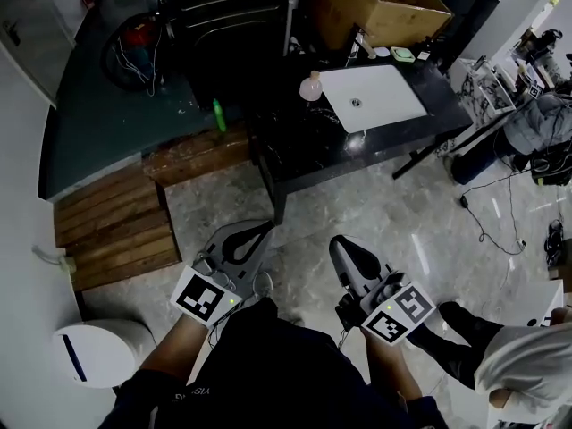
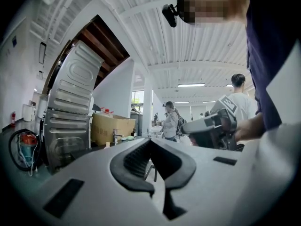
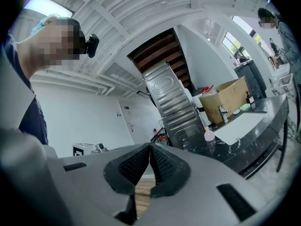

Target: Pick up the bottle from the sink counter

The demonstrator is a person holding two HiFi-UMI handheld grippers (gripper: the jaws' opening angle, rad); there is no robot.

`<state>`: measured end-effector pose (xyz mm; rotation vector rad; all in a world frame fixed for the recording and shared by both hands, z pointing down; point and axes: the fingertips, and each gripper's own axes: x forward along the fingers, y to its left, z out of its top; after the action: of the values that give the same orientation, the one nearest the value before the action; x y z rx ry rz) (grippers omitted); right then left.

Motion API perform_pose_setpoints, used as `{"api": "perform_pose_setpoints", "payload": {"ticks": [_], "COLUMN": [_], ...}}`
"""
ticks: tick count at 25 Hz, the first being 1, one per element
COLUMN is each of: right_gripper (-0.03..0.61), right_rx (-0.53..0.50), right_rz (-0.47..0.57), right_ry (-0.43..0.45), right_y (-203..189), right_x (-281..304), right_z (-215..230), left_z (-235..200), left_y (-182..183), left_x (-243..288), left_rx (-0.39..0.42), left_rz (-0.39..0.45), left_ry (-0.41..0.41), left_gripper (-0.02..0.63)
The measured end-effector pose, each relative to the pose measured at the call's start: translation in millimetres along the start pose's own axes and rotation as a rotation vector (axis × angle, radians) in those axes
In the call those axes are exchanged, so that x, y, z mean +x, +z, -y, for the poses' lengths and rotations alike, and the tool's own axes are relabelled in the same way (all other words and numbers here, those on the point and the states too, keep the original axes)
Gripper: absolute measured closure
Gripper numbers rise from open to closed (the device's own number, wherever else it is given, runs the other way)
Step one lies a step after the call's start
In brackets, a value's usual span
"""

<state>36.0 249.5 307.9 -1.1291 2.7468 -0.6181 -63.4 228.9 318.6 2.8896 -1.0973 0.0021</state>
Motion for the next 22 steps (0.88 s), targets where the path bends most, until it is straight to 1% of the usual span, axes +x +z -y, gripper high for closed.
{"api": "perform_pose_setpoints", "payload": {"ticks": [10,22], "right_gripper": [0.552,0.552], "right_rx": [-0.012,-0.014], "right_rz": [0.028,0.022], "right_ry": [-0.046,-0.06], "right_y": [10.0,12.1], "right_x": [26.8,56.0], "right_z": [7.8,17.1], "left_z": [-32.4,-62.3], "left_y": [9.4,6.3], "left_x": [11.5,17.8], "left_rx": [0.02,0.011], "left_rz": [0.016,0.008], "left_ry": [-0.048,-0.056], "left_gripper": [0.606,0.606]}}
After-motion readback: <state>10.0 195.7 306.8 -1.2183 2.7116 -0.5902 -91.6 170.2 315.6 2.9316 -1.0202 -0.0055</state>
